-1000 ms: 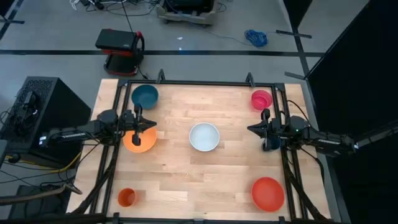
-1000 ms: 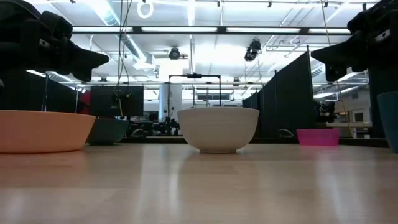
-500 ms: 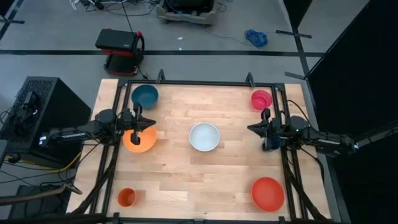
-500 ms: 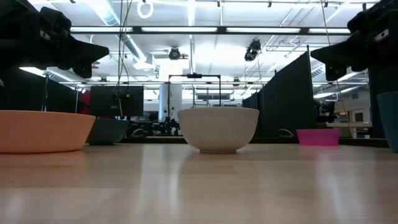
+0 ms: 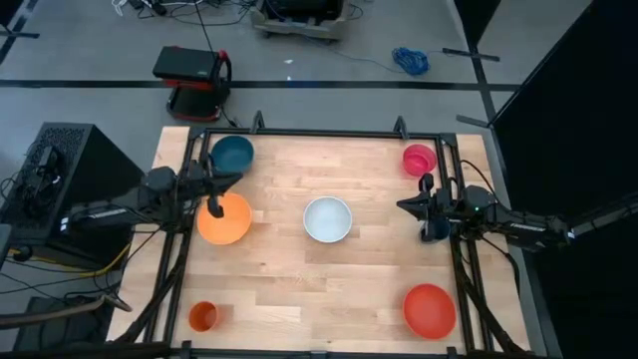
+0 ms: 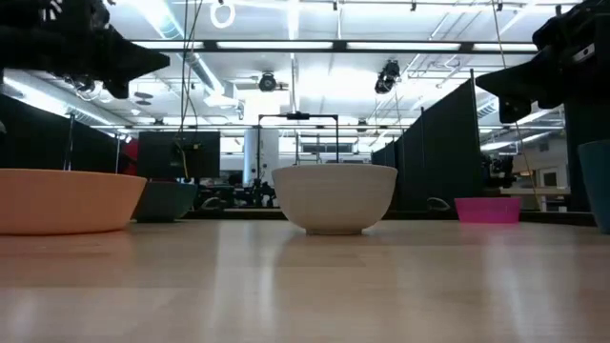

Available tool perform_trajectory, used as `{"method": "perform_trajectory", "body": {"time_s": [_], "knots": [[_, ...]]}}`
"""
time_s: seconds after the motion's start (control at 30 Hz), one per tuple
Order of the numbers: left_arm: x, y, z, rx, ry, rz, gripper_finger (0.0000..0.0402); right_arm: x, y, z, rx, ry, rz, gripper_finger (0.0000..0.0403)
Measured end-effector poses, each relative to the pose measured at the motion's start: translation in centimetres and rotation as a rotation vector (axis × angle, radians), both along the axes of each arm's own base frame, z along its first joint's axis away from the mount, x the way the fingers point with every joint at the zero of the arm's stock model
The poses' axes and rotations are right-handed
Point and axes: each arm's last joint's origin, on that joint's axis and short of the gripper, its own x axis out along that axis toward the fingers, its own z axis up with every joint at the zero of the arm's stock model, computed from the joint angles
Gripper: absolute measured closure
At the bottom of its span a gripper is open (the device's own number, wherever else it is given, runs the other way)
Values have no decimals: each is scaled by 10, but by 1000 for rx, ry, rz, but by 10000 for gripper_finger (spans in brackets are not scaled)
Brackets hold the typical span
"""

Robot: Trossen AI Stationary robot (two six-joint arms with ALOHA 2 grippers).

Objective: Nest bowls inside each other
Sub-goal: Stack the white bowl on the yellow bowl

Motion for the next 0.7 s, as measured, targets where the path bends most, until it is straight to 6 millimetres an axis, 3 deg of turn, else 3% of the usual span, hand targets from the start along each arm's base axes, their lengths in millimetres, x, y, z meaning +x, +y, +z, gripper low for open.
{"method": "perform_trajectory", "body": {"time_s": [0.27,0.7], "knots": [[8,7,39,-86,439,193,396,0,0,1,34,-6,-11,403],[73,37,43,-20,1126,366,206,0,0,1,37,-7,-10,403]]}}
